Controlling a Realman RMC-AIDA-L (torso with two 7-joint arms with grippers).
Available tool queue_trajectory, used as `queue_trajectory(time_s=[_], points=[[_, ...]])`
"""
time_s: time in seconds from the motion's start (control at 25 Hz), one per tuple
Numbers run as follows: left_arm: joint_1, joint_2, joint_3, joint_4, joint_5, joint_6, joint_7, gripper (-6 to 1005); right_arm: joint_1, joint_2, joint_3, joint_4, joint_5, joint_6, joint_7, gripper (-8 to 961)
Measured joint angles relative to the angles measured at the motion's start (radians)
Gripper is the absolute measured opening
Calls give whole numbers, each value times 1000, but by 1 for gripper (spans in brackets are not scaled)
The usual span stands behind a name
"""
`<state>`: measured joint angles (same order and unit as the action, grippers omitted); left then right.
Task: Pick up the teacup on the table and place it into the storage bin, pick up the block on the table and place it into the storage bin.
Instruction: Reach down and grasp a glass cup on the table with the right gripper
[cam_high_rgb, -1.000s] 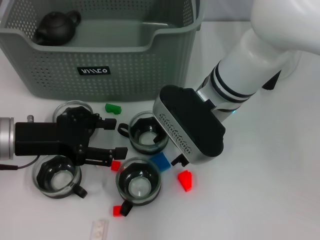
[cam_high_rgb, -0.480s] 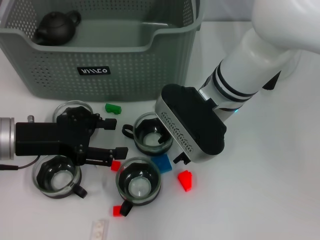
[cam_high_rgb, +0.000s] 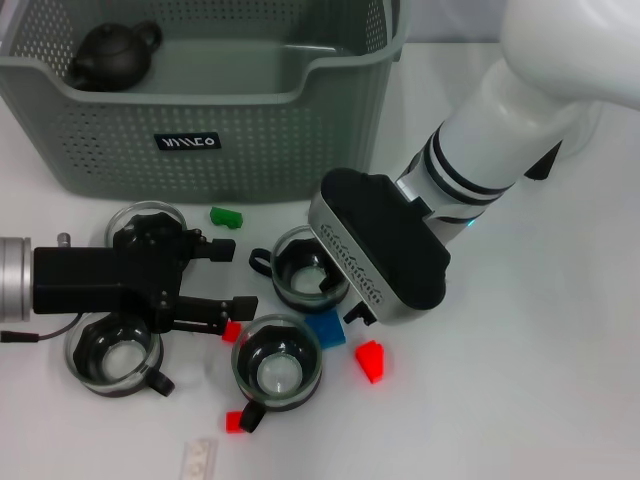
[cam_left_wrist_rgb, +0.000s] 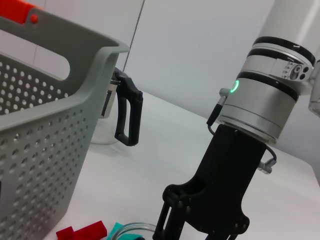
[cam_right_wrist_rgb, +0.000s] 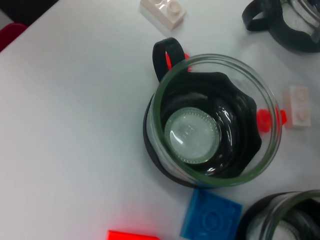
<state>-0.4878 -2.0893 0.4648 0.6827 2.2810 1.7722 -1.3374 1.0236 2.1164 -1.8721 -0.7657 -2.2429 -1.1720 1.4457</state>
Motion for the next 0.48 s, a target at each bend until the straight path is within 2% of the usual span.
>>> queue_trajectory(time_s=[0.28, 0.48], points=[[0, 0, 0, 0, 0, -1, 1, 902, 20, -3, 0, 17, -1, -10, 45, 437], [2, 0, 0, -1, 0, -1, 1, 902, 21, -4, 3, 17, -2, -23, 66, 203]])
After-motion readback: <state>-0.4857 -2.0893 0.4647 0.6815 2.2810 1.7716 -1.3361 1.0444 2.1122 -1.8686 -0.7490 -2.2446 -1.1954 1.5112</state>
